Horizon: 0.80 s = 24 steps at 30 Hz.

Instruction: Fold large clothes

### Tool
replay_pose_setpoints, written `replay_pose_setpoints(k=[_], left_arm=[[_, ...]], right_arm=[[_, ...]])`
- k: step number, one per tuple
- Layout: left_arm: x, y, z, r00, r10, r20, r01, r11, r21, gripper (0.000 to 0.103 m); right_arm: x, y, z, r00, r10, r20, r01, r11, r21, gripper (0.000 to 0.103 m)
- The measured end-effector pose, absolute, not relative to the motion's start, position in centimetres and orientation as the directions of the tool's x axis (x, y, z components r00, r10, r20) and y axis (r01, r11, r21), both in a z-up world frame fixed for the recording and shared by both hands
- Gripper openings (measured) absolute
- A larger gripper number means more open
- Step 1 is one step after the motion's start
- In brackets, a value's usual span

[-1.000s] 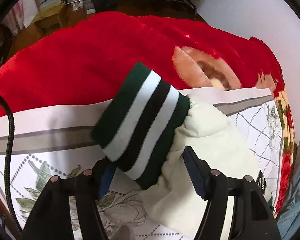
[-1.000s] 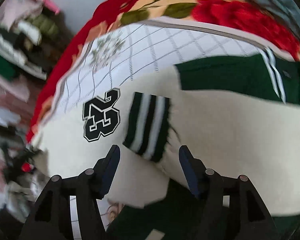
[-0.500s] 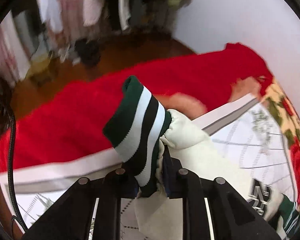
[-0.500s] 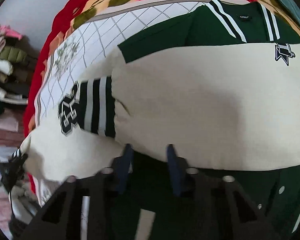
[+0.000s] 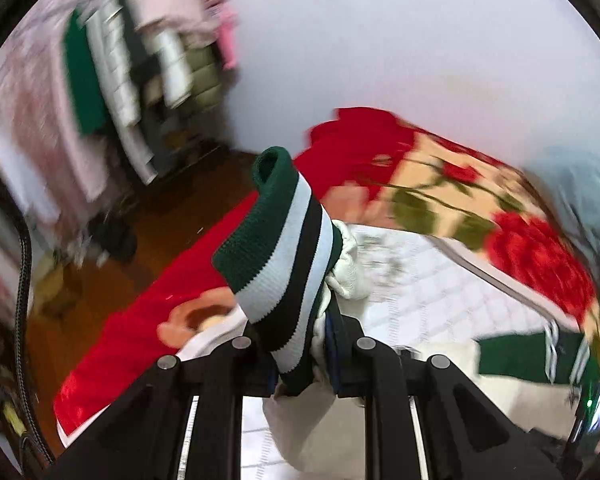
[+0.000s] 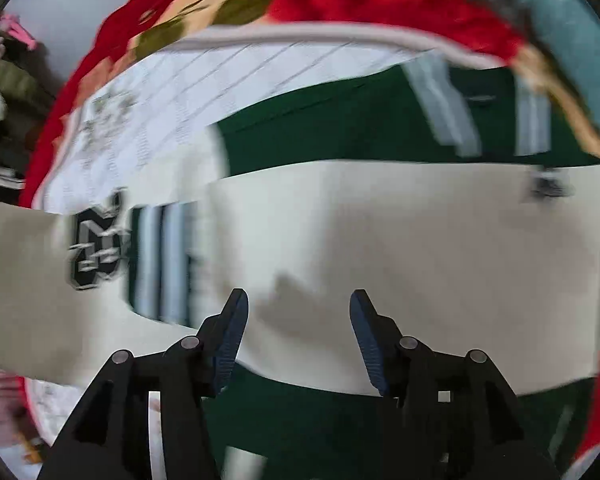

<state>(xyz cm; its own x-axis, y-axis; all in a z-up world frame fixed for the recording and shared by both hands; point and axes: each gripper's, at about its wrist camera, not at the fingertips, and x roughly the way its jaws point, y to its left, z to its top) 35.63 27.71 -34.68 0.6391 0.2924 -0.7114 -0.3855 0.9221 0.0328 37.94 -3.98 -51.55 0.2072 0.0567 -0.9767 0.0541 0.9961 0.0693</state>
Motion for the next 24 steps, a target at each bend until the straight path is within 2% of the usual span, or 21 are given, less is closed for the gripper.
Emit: replay_pose_setpoints(k=[4, 6, 9, 17, 22, 24], left_arm=[[37.0, 18.2, -34.4, 0.668, 0.194, -0.719, -0.237, 0.971, 0.042, 0.014], [37.7, 13.9, -34.6, 0.675, 0.148, -0.723, -0.171, 0.984, 0.042, 0.014], [38.3, 5.8, -35.7, 0.668, 0.048, -0.742, -0.051, 0.999, 0.019, 0.014], [39.8, -15.3, -42.1, 0.519, -0.19, -0.833, 0.222, 0.972, -0.083, 0.014], [39.7, -23.4, -45.9, 0.408, -0.252, -0.878, 0.335, 0.935, -0.114, 0.015], [39.6, -25.3, -47.7, 0.366, -0.244, -0.898, 0.362, 0.926, -0.105, 0.021]], right_arm=[[36.8, -11.2, -50.0, 0.22, 0.017, -0.975, 0.135, 0.99, 0.047, 0.057], [35.5, -15.6, -49.4, 0.225, 0.015, -0.974, 0.184, 0.981, 0.058, 0.065], [33.7, -23.0, -49.1, 0.234, -0.008, -0.972, 0.272, 0.961, 0.057, 0.065], [26.5, -40.4, -51.1, 0.16, -0.081, -0.984, 0.505, 0.863, 0.011, 0.065], [22.5, -46.2, -52.7, 0.128, -0.083, -0.988, 0.58, 0.815, 0.007, 0.065], [21.4, -47.8, -53.3, 0.132, -0.053, -0.99, 0.597, 0.801, 0.036, 0.065]])
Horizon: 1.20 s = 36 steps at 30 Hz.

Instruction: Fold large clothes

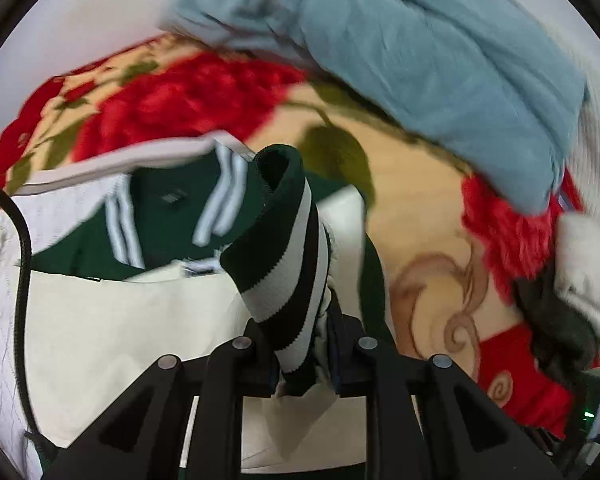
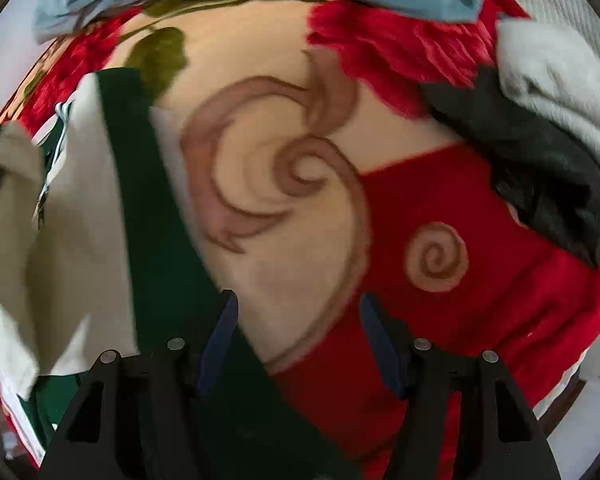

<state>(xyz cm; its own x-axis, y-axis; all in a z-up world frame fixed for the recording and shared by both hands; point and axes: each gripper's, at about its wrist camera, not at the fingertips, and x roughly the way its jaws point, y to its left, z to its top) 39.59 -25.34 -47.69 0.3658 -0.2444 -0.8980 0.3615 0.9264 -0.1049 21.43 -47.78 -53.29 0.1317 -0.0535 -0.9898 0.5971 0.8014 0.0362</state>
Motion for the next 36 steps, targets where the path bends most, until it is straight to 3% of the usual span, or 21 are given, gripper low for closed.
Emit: replay_pose_setpoints(k=[1, 3, 4, 5, 9, 12, 16, 22, 27, 36], left_arm=[[39.5, -25.6, -48.2, 0.351, -0.246, -0.904, 0.371, 0.923, -0.107, 0.022], [39.2, -25.8, -48.9, 0.331, -0.248, -0.91, 0.38, 0.918, -0.112, 0.05], [39.2, -25.4, -48.9, 0.32, -0.277, -0.906, 0.384, 0.912, -0.143, 0.084], [39.1, -24.7, -48.7, 0.321, -0.29, -0.901, 0.378, 0.912, -0.159, 0.096], [38.1, -20.2, -47.3, 0.346, -0.28, -0.895, 0.316, 0.933, -0.17, 0.096], [36.1, -12.5, -45.4, 0.393, -0.193, -0.899, 0.189, 0.974, -0.126, 0.096], [32.0, -2.2, -46.8, 0.393, 0.085, -0.915, 0.033, 0.994, 0.107, 0.096], [30.0, 6.7, -55.9, 0.221, 0.387, -0.895, -0.078, 0.922, 0.379, 0.096], [32.1, 7.8, -59.6, 0.205, 0.451, -0.869, -0.113, 0.893, 0.437, 0.096], [36.0, 11.0, -59.3, 0.227, 0.435, -0.871, -0.215, 0.895, 0.391, 0.098]], right_arm=[[20.9, -48.3, -53.4, 0.143, -0.03, -0.989, 0.602, 0.796, 0.064, 0.065], [20.0, -48.7, -53.5, 0.159, 0.009, -0.987, 0.606, 0.788, 0.105, 0.065], [19.5, -48.9, -53.5, 0.169, 0.027, -0.985, 0.606, 0.786, 0.126, 0.065], [19.0, -49.0, -53.2, 0.187, 0.057, -0.981, 0.602, 0.782, 0.16, 0.065], [17.4, -48.1, -51.8, 0.213, 0.128, -0.969, 0.56, 0.797, 0.228, 0.065], [16.9, -46.5, -50.6, 0.202, 0.171, -0.964, 0.499, 0.829, 0.252, 0.065], [18.2, -43.5, -50.9, 0.155, 0.181, -0.971, 0.387, 0.893, 0.228, 0.065], [22.9, -38.3, -55.3, 0.091, 0.088, -0.992, 0.159, 0.982, 0.102, 0.065], [26.1, -35.7, -58.4, 0.07, -0.01, -0.998, 0.06, 0.998, -0.006, 0.068], [29.9, -33.4, -58.2, 0.123, 0.021, -0.992, 0.09, 0.995, 0.032, 0.068]])
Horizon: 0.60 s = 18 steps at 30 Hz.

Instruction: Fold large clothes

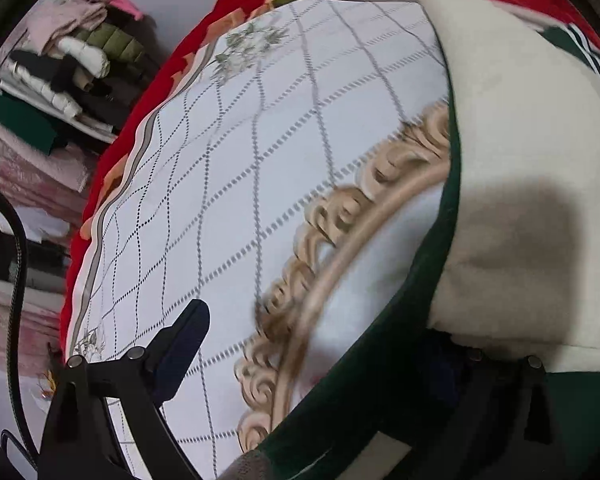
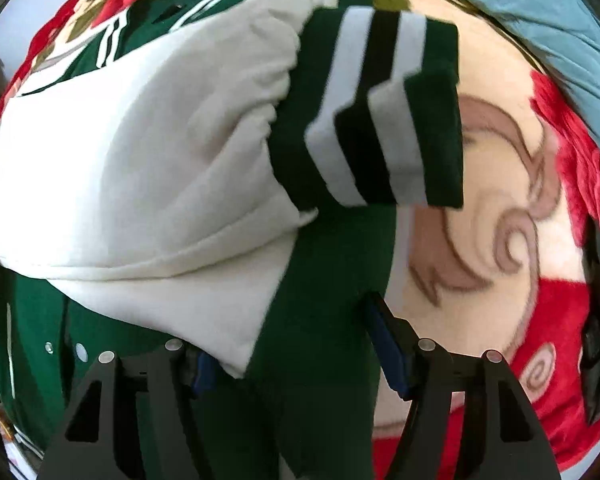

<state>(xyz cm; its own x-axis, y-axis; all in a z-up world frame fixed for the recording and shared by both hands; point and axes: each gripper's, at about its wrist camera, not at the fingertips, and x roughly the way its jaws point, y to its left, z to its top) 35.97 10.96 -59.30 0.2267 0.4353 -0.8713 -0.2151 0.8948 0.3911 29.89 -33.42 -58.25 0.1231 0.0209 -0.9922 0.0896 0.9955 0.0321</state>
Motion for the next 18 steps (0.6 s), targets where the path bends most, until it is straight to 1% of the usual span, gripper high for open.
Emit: replay_pose_setpoints(k=[3, 8, 13, 16, 18], left_arm=[[37.2, 13.1, -59.4, 0.217, 0.431, -0.876, -0.247, 0.892, 0.378, 0.098], [38.1, 17.9, -58.8, 0.204, 0.46, -0.864, -0.295, 0.87, 0.394, 0.098], [38.3, 23.0, -58.4, 0.188, 0.491, -0.851, -0.329, 0.847, 0.416, 0.098], [38.6, 25.3, -58.7, 0.181, 0.497, -0.849, -0.314, 0.847, 0.429, 0.098], [39.0, 25.7, -59.3, 0.192, 0.504, -0.842, -0.274, 0.852, 0.447, 0.098]], right_arm=[[31.9, -31.1, -57.8, 0.14, 0.028, -0.99, 0.056, 0.998, 0.036, 0.068], [35.4, -26.0, -57.0, 0.174, 0.065, -0.983, -0.013, 0.998, 0.064, 0.067], [38.3, -20.1, -56.9, 0.166, 0.15, -0.975, -0.062, 0.988, 0.141, 0.066], [39.4, -18.0, -56.9, 0.149, 0.202, -0.968, -0.07, 0.979, 0.193, 0.066], [40.0, -17.1, -57.2, 0.148, 0.206, -0.967, -0.06, 0.978, 0.199, 0.066]])
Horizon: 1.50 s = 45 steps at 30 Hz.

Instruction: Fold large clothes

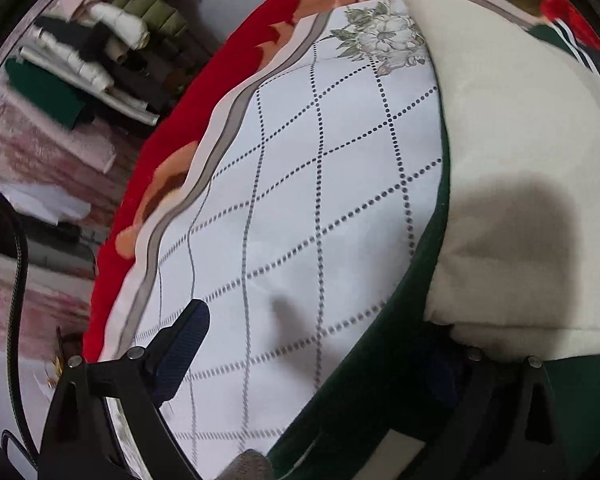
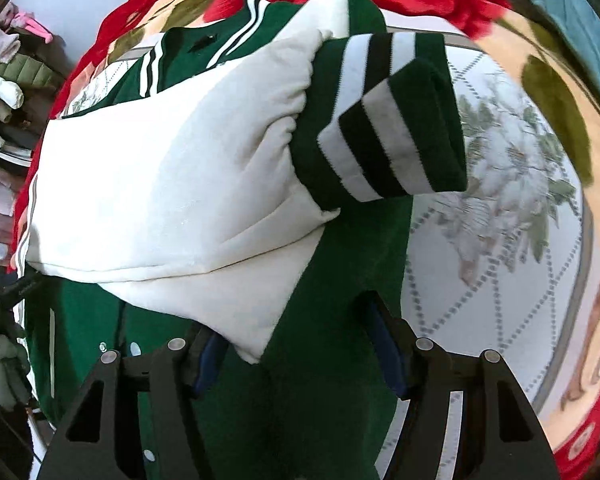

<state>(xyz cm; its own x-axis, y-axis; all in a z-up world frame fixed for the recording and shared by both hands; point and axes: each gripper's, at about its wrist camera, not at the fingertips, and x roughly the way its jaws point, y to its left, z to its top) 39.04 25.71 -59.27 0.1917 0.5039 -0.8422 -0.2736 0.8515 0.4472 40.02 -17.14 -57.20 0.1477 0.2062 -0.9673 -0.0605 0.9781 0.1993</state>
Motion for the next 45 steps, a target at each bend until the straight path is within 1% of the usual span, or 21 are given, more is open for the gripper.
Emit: replay_pose_setpoints(k=[2, 4, 9, 11, 16, 19, 22, 24, 27, 29, 31, 33, 36, 38, 42, 44, 45], left_arm=[[39.5, 25.8, -59.7, 0.199, 0.508, -0.838, -0.248, 0.854, 0.458, 0.101], [39.9, 26.3, -60.1, 0.193, 0.493, -0.848, -0.264, 0.859, 0.439, 0.103], [40.5, 27.7, -60.0, 0.174, 0.439, -0.881, -0.368, 0.859, 0.356, 0.103], [40.6, 28.0, -60.1, 0.167, 0.428, -0.888, -0.395, 0.854, 0.338, 0.103], [40.2, 28.7, -59.9, 0.172, 0.4, -0.9, -0.437, 0.85, 0.294, 0.103], [40.2, 29.5, -60.1, 0.161, 0.369, -0.916, -0.471, 0.844, 0.257, 0.103], [40.4, 30.0, -60.3, 0.149, 0.339, -0.929, -0.49, 0.841, 0.228, 0.103], [40.1, 30.1, -59.7, 0.139, 0.32, -0.937, -0.488, 0.846, 0.217, 0.103], [39.0, 29.6, -58.3, 0.136, 0.304, -0.943, -0.456, 0.864, 0.213, 0.103], [37.8, 28.8, -56.5, 0.157, 0.337, -0.928, -0.424, 0.872, 0.245, 0.103], [36.9, 28.2, -55.3, 0.186, 0.366, -0.912, -0.397, 0.877, 0.271, 0.103], [37.1, 27.9, -55.4, 0.193, 0.383, -0.903, -0.38, 0.878, 0.291, 0.103], [38.7, 28.3, -57.1, 0.175, 0.439, -0.881, -0.375, 0.857, 0.353, 0.103], [40.4, 29.2, -58.6, 0.139, 0.472, -0.871, -0.403, 0.83, 0.386, 0.103], [41.0, 33.8, -60.6, 0.101, 0.39, -0.915, -0.536, 0.797, 0.28, 0.103], [41.0, 34.4, -60.3, 0.1, 0.382, -0.919, -0.539, 0.797, 0.272, 0.103], [40.8, 34.1, -59.7, 0.1, 0.386, -0.917, -0.517, 0.808, 0.283, 0.103]], right_arm=[[40.2, -17.5, -57.6, 0.152, 0.193, -0.969, -0.018, 0.981, 0.193, 0.067], [40.1, -18.5, -58.4, 0.163, 0.184, -0.969, 0.046, 0.98, 0.194, 0.067], [38.1, -22.8, -59.3, 0.193, 0.16, -0.968, 0.213, 0.956, 0.201, 0.066], [35.8, -24.1, -59.6, 0.206, 0.147, -0.967, 0.304, 0.93, 0.206, 0.06], [32.8, -27.9, -59.8, 0.254, 0.139, -0.957, 0.49, 0.835, 0.251, 0.06], [32.4, -29.4, -59.9, 0.251, 0.118, -0.961, 0.536, 0.81, 0.239, 0.06], [33.4, -28.0, -60.3, 0.202, 0.07, -0.977, 0.515, 0.841, 0.167, 0.06], [34.4, -26.5, -59.7, 0.15, 0.027, -0.988, 0.466, 0.879, 0.095, 0.06], [34.6, -24.3, -57.9, 0.123, 0.014, -0.992, 0.394, 0.917, 0.062, 0.06], [34.1, -22.4, -56.0, 0.125, 0.003, -0.992, 0.337, 0.94, 0.046, 0.06], [33.3, -20.1, -54.3, 0.155, 0.021, -0.988, 0.273, 0.96, 0.063, 0.06], [33.0, -17.5, -53.8, 0.158, 0.061, -0.986, 0.219, 0.971, 0.095, 0.06], [33.2, -13.7, -54.9, 0.131, 0.116, -0.985, 0.167, 0.976, 0.137, 0.06], [32.9, -11.9, -55.8, 0.103, 0.151, -0.983, 0.167, 0.972, 0.167, 0.06], [33.0, -9.5, -57.8, 0.078, 0.176, -0.981, 0.196, 0.962, 0.188, 0.06], [32.5, -8.7, -58.4, 0.062, 0.231, -0.971, 0.225, 0.945, 0.239, 0.06], [32.2, -8.0, -58.5, 0.055, 0.26, -0.964, 0.226, 0.937, 0.265, 0.06]])
